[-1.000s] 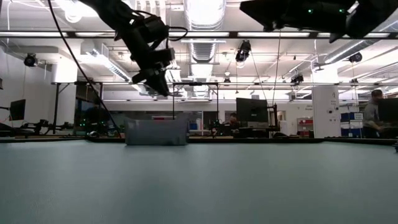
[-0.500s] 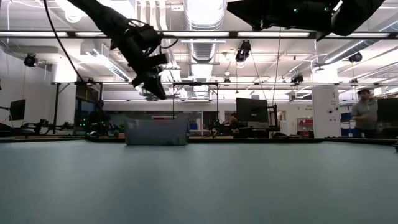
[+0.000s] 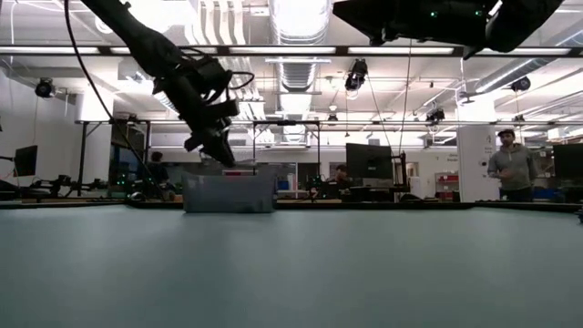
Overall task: Pick and place USB-C Cables
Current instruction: Put the white charger cable into the bin
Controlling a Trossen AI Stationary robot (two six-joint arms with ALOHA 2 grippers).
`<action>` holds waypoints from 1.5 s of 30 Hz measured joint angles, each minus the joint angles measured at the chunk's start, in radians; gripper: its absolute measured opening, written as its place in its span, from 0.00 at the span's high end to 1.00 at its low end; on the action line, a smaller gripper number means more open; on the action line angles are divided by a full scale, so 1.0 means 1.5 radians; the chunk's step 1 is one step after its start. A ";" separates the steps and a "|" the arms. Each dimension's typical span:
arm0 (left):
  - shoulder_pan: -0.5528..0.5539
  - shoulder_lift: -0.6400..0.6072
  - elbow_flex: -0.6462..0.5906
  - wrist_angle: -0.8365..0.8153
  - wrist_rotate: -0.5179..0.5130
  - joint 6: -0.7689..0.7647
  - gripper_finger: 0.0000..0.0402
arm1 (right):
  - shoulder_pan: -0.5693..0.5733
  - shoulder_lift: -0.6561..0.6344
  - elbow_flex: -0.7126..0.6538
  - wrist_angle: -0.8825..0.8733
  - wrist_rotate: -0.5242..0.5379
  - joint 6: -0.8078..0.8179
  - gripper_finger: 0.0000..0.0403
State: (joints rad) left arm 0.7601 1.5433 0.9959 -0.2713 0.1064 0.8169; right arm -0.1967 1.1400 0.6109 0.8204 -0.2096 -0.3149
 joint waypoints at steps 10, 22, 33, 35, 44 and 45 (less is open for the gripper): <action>0.000 0.000 -0.063 0.045 0.000 -0.001 0.90 | 0.000 0.000 0.000 0.000 0.000 0.000 0.85; 0.002 0.000 -0.070 0.075 -0.001 -0.018 0.90 | 0.000 0.000 0.000 -0.001 0.000 -0.002 0.85; 0.006 0.074 -0.006 0.052 -0.004 -0.122 0.90 | 0.000 0.000 0.000 -0.001 0.001 -0.009 0.85; 0.006 0.098 0.016 0.029 -0.005 -0.140 0.90 | 0.000 0.000 0.000 -0.002 0.001 -0.009 0.85; 0.006 0.114 0.031 0.023 -0.041 -0.210 0.90 | 0.000 0.000 -0.001 -0.015 0.001 -0.010 0.85; 0.007 0.114 0.030 0.023 -0.041 -0.225 0.90 | 0.000 0.000 -0.001 -0.016 0.001 -0.010 0.85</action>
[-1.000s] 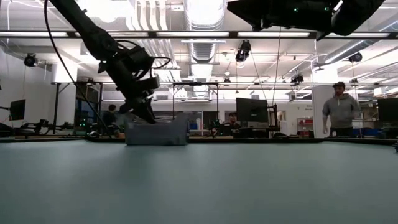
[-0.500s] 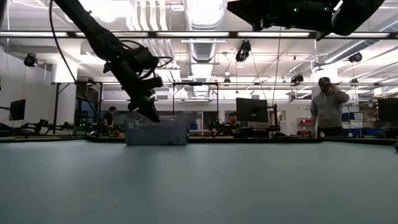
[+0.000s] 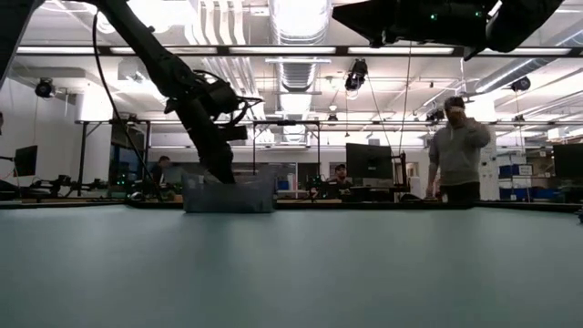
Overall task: Pick and place USB-C Cables
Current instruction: Put the white charger cable into the bin
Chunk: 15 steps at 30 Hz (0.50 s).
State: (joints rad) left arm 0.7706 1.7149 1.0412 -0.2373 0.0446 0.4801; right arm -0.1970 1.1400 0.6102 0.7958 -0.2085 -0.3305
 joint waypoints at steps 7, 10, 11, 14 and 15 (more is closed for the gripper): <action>0.000 0.000 -0.001 -0.004 0.000 -0.025 0.89 | 0.000 0.000 0.000 -0.004 0.000 -0.001 0.85; 0.000 0.000 -0.001 -0.005 0.000 -0.026 0.88 | 0.000 0.000 0.000 -0.004 0.000 -0.001 0.85; 0.000 0.000 -0.001 -0.005 0.000 -0.026 0.87 | 0.000 0.000 0.000 -0.004 0.000 -0.001 0.85; 0.000 0.000 -0.001 -0.005 0.000 -0.026 0.84 | 0.000 0.000 0.000 -0.004 0.000 -0.001 0.85; 0.000 0.000 -0.001 -0.004 0.000 -0.026 0.84 | 0.000 0.000 0.000 -0.004 0.000 0.001 0.85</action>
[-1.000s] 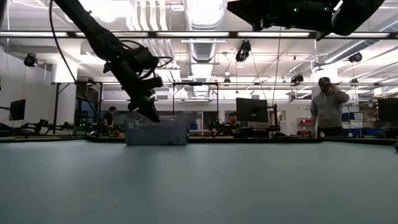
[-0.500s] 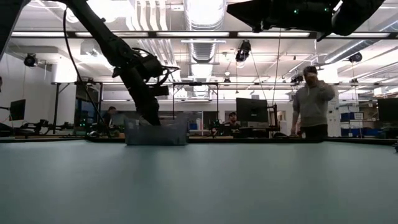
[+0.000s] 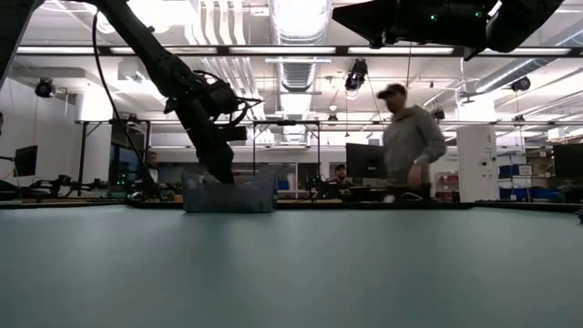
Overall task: Pick and place USB-C Cables
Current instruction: Put the white charger cable into the bin, then put the purple charger cable into the bin
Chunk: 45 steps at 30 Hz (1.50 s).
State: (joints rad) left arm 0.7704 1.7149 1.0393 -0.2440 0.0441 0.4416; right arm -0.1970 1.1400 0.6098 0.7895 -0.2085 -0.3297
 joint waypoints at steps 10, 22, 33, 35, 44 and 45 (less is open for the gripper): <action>0.000 0.000 0.000 -0.002 0.000 -0.013 0.82 | 0.000 0.000 0.000 0.000 0.000 0.015 0.85; 0.000 0.000 -0.001 -0.008 0.000 -0.012 0.81 | 0.000 0.000 0.000 -0.003 0.000 0.021 0.85; 0.000 0.000 -0.001 -0.008 -0.001 -0.012 0.61 | 0.000 0.000 0.000 -0.015 0.000 0.037 0.85; 0.000 -0.002 -0.001 -0.008 -0.002 -0.012 0.58 | 0.000 0.000 0.000 -0.015 0.000 0.055 0.85; -0.024 -0.089 -0.001 -0.009 -0.005 -0.009 0.57 | 0.000 -0.001 0.004 -0.067 0.000 0.193 0.85; -0.030 -0.105 -0.002 -0.009 -0.005 -0.009 0.57 | 0.000 -0.001 0.007 -0.083 0.000 0.210 0.85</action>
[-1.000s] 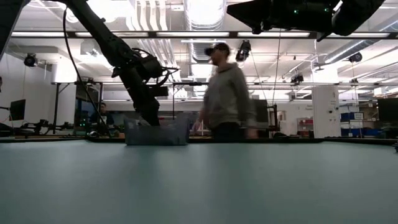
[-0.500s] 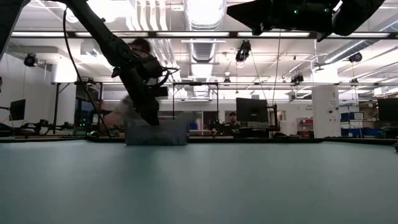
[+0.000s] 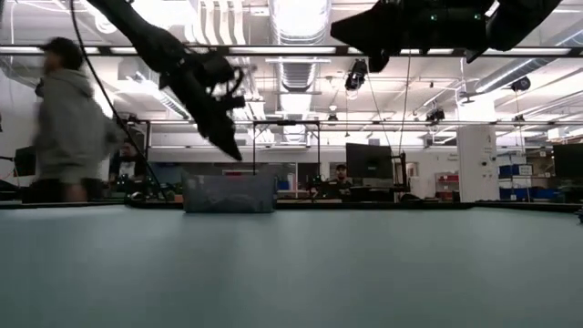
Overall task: Pick and place USB-C Cables
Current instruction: Put the purple charger cable into the bin
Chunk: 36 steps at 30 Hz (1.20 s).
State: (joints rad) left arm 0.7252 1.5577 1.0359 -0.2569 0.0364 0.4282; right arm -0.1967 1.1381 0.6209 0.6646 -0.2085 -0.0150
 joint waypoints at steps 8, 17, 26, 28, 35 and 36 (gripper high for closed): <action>-0.085 -0.140 -0.021 0.010 0.000 -0.025 0.57 | 0.007 0.000 0.048 -0.244 0.001 0.117 0.85; -0.198 -0.243 -0.074 0.071 0.000 -0.098 0.57 | 0.070 0.001 0.090 -0.467 0.058 0.235 0.85; -0.282 -0.320 -0.209 0.299 0.002 -0.160 0.57 | 0.128 0.001 0.108 -0.765 0.066 0.463 0.85; -0.289 -0.331 -0.228 0.335 0.002 -0.160 0.57 | 0.138 0.001 0.108 -0.845 0.065 0.518 0.85; -0.294 -0.350 -0.269 0.396 0.000 -0.162 0.57 | 0.198 0.001 0.108 -1.059 0.052 0.735 0.85; -0.294 -0.350 -0.270 0.395 0.000 -0.161 0.57 | 0.210 0.001 0.108 -1.077 0.045 0.762 0.85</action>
State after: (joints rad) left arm 0.2848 1.0325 0.6315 0.3359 0.0364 0.1860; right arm 0.1181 1.1400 0.7830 -0.9505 -0.1407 1.1273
